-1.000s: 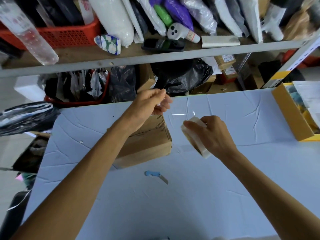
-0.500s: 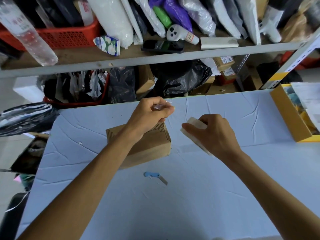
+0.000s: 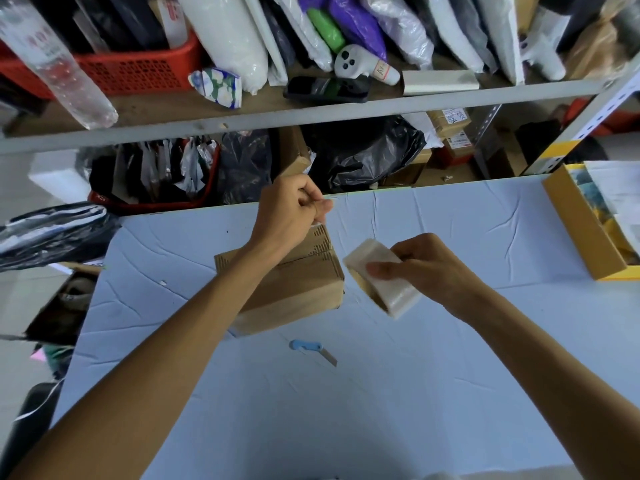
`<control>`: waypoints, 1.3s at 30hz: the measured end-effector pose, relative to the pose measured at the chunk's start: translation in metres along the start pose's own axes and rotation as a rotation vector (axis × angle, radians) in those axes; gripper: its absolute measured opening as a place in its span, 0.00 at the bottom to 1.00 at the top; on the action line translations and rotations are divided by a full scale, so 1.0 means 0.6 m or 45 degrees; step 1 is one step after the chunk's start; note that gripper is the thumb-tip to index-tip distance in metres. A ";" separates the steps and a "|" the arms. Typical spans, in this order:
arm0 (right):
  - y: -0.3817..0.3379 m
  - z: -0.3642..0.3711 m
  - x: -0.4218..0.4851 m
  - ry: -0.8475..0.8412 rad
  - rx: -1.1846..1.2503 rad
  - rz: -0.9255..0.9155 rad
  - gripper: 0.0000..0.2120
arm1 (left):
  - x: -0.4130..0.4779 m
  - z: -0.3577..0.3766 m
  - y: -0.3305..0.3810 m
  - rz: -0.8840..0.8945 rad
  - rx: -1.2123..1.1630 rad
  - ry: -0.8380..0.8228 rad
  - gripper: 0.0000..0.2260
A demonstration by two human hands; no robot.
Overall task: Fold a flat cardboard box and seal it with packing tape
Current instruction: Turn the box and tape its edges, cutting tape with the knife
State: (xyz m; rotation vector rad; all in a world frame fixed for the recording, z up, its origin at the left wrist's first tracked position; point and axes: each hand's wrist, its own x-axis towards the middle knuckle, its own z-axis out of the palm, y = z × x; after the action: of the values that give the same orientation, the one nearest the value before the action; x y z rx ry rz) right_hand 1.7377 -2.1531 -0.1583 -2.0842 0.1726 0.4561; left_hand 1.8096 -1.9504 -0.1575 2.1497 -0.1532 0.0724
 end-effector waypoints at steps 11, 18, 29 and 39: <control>0.008 0.039 -0.002 0.128 0.097 0.171 0.23 | 0.062 -0.014 -0.044 -0.126 0.014 -0.053 0.07; 0.028 0.070 0.007 0.165 0.091 0.327 0.25 | 0.073 0.009 -0.085 -0.235 0.041 -0.217 0.07; 0.060 0.122 0.019 0.230 0.196 0.403 0.25 | 0.092 0.042 -0.118 -0.254 0.091 -0.343 0.08; 0.066 0.121 0.034 0.207 0.205 0.425 0.24 | 0.100 0.048 -0.125 -0.311 0.083 -0.386 0.10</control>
State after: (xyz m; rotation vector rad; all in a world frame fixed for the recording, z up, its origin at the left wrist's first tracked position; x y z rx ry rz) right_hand 1.7261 -2.1114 -0.2319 -1.9380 0.6393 0.4541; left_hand 1.8789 -1.9387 -0.2289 2.2176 -0.0625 -0.3956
